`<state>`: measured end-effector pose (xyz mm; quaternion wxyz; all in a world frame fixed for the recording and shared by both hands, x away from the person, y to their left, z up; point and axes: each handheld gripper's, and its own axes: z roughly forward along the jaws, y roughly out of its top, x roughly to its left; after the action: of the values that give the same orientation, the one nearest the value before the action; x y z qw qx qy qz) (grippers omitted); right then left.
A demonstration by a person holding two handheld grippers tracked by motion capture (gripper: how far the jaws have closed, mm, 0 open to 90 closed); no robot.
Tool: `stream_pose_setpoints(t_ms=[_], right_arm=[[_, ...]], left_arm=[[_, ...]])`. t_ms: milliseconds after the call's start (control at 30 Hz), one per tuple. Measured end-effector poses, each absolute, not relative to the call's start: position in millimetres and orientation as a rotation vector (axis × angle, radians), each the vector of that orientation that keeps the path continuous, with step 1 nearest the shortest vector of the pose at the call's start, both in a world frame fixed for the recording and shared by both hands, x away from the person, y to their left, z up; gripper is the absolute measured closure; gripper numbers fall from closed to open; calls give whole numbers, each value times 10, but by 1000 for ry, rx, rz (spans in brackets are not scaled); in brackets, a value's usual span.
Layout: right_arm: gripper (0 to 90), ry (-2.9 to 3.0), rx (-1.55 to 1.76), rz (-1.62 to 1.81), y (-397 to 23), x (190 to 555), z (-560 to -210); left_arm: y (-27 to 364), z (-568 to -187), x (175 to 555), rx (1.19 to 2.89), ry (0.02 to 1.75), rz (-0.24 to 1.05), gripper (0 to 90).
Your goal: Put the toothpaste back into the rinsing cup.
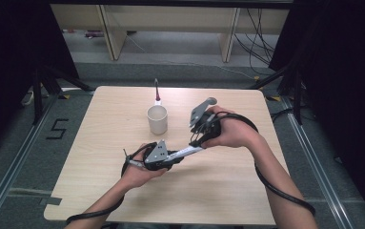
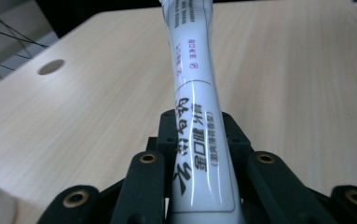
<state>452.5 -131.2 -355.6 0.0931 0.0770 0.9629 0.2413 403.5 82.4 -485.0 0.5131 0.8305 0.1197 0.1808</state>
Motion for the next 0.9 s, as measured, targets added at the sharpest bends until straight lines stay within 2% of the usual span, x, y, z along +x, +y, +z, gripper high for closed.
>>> stream_pose_setpoints(t_ms=[133, 233, 467, 700, 900], right_arm=[[491, 2550, 534, 1163, -1652, 4431, -3412], [503, 2408, 688, 1307, -1833, 4314, -3436], [502, 2160, 1058, 1566, -2065, 4053, -3887], [428, 2015, 1455, 1811, -2030, 4031, -4396], [400, 1986, 1446, 1891, -1877, 4091, -4481]], left_arm=[[897, -4816, 4047, 1946, 334, 480, 747], [935, -4805, 4046, 1897, 383, 509, 747], [974, -4792, 4024, 1805, 452, 568, 746], [935, -4788, 4007, 1793, 455, 577, 746], [913, -4805, 4007, 1799, 454, 582, 746]])
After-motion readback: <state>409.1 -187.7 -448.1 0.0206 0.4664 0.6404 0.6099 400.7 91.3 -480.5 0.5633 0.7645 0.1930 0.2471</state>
